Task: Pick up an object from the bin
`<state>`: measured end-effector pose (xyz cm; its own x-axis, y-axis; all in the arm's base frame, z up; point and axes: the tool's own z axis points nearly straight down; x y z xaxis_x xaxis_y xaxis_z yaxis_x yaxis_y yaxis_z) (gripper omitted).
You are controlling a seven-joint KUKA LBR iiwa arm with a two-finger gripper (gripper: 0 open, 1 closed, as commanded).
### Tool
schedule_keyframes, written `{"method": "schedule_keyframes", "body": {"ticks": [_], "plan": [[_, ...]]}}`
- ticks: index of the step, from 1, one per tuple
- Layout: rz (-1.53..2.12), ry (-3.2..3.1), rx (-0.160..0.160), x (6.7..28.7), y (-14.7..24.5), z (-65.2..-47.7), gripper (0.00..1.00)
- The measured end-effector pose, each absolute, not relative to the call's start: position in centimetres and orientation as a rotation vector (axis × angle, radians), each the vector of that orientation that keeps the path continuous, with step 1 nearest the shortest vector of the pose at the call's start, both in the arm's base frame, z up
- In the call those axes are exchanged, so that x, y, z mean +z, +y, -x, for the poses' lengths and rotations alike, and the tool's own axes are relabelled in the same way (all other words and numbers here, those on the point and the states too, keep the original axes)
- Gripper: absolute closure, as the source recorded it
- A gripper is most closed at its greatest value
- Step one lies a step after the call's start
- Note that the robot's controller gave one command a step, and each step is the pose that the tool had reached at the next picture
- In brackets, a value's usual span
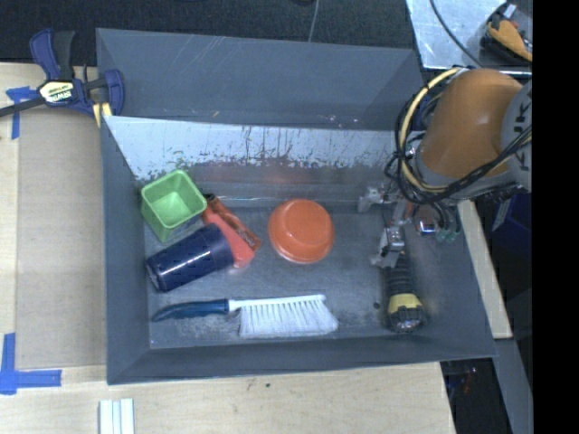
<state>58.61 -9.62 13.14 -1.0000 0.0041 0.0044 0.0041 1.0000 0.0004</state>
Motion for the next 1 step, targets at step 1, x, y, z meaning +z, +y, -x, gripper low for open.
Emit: {"method": "schedule_keyframes", "body": {"ticks": [1], "plan": [[0.0,-3.146,0.001,13.61,-9.59,-58.82,0.0]]}}
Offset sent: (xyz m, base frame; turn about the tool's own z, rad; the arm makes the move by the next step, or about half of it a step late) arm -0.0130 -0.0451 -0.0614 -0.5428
